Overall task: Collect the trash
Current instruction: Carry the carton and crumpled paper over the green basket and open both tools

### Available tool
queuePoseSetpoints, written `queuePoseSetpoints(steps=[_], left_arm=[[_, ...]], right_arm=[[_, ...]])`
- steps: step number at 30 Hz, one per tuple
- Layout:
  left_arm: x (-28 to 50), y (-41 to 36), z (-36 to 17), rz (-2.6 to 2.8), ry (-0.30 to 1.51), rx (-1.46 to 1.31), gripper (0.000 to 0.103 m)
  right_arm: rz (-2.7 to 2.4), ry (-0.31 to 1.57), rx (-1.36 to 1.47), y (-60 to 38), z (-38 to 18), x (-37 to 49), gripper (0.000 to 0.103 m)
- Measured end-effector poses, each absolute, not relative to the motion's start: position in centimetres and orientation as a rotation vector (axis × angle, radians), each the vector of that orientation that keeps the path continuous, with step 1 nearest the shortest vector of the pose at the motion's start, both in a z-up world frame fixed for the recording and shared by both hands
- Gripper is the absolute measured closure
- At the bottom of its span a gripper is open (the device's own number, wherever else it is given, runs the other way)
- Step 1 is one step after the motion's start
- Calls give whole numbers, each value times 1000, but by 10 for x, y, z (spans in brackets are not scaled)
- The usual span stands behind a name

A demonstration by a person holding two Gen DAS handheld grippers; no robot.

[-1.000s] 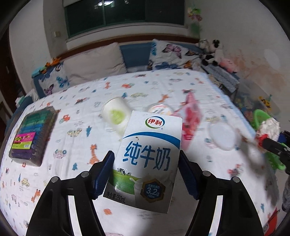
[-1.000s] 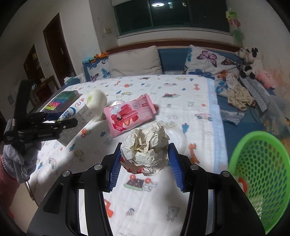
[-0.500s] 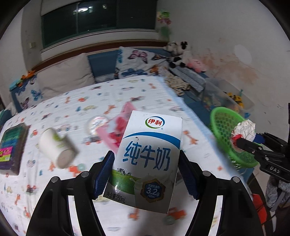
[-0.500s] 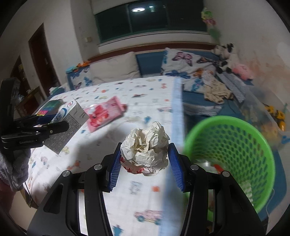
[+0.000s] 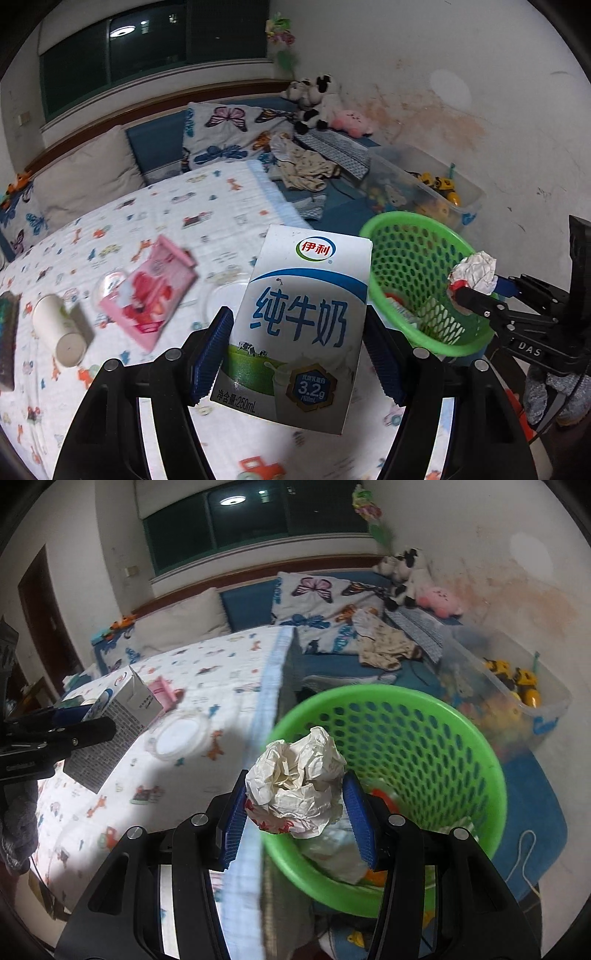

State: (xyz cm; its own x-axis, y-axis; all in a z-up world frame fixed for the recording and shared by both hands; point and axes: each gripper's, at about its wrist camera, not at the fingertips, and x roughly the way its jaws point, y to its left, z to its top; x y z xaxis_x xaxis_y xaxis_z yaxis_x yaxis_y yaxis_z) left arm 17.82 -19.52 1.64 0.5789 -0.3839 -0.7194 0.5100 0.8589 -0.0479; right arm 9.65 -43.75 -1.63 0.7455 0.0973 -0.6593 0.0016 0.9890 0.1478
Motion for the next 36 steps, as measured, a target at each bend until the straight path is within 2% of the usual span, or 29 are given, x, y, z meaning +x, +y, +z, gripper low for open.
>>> queuePoseSetpoints(steps=[11,13,15,16,36], left_arm=[[182,-252,15,-591,813,194,35],[183,-263,14,-601,819,199,35],[184,-274,12,-613,822,205,35],[185,-277,12,-618,824,207,35],[191,-351,-15,-696,908,225,34]], right_arm=[[-39,758,177,-483,-32,91,49],[-48,764,189,-491,-35,90,46],[-68,761,198,-498,-38,89,37],[-68,760,206,-501,-38,88,36],[-105,720,235,-522,-37,55,32]])
